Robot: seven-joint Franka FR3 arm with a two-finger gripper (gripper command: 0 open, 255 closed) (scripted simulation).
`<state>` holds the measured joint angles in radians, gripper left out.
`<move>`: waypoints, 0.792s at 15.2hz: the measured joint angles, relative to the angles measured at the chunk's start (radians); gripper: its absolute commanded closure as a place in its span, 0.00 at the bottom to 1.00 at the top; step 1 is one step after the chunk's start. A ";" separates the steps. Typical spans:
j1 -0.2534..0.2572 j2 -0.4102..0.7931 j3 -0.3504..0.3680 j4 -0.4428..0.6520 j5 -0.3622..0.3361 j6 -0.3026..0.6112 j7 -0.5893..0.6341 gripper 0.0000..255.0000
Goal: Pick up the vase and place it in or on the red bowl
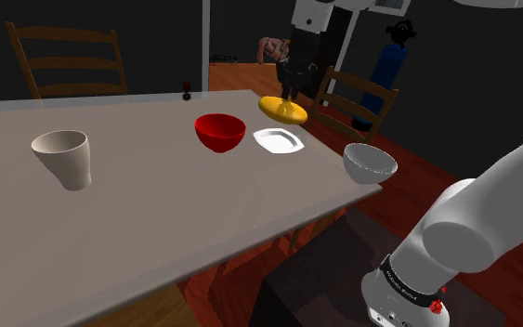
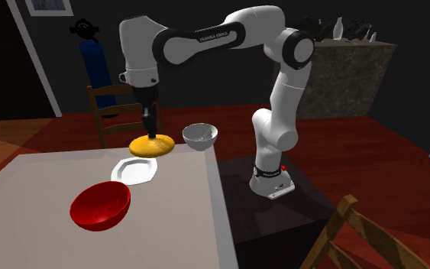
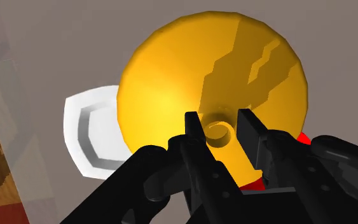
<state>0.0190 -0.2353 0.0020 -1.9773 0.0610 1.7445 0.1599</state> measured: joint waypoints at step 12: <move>0.062 0.484 0.063 0.633 -0.018 -0.142 0.132 1.00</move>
<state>0.0815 0.2485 0.0645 -1.3446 0.0433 1.6022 0.2918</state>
